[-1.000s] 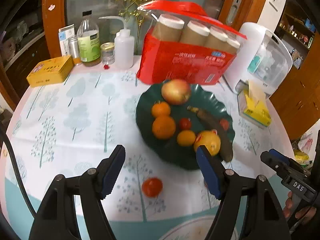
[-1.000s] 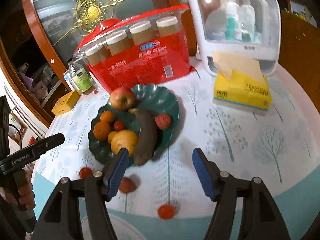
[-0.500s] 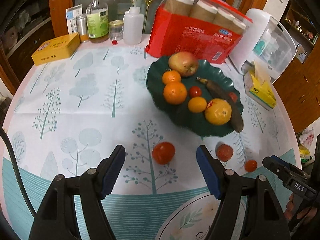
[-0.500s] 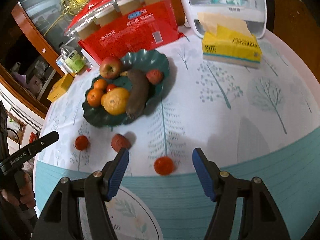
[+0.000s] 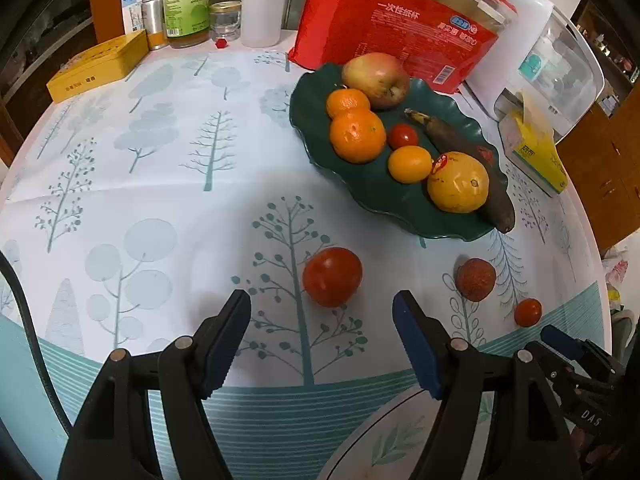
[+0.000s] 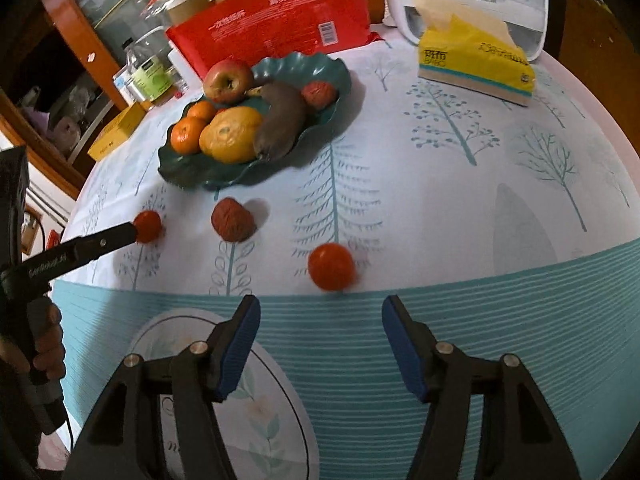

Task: Organize fruits
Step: 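Move both open tools toward the two red tomatoes on the cloth, then grasp the red tomato with the left tool while the right tool grasps the cherry tomato, then carry both tomatoes onto the green plate and open both tools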

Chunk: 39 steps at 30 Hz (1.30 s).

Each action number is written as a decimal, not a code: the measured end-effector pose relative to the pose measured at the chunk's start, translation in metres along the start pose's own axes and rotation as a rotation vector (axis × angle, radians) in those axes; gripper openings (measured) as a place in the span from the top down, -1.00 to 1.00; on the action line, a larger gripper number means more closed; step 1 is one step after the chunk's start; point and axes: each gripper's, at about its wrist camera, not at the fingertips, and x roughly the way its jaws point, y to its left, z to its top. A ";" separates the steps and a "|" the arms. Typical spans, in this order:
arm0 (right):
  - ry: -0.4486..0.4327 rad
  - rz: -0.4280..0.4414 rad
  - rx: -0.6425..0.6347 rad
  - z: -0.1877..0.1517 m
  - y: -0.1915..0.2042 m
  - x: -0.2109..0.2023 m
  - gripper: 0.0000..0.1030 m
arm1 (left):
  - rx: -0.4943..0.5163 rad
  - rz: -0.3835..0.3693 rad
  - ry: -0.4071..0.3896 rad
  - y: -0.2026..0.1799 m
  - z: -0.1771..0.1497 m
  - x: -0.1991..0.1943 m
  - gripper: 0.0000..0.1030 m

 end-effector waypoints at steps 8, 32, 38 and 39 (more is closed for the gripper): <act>-0.054 -0.021 -0.054 -0.003 0.002 0.003 0.07 | -0.026 0.000 -0.029 -0.001 0.002 0.013 -0.31; -0.063 -0.002 -0.137 0.001 0.005 0.014 0.61 | -0.029 0.020 -0.041 -0.006 0.005 0.024 0.38; -0.071 0.016 -0.149 0.002 0.011 0.010 0.62 | -0.035 0.016 -0.063 -0.003 0.009 0.015 0.38; -0.075 0.019 -0.153 0.003 0.012 0.009 0.62 | -0.035 0.015 -0.068 -0.002 0.010 0.013 0.38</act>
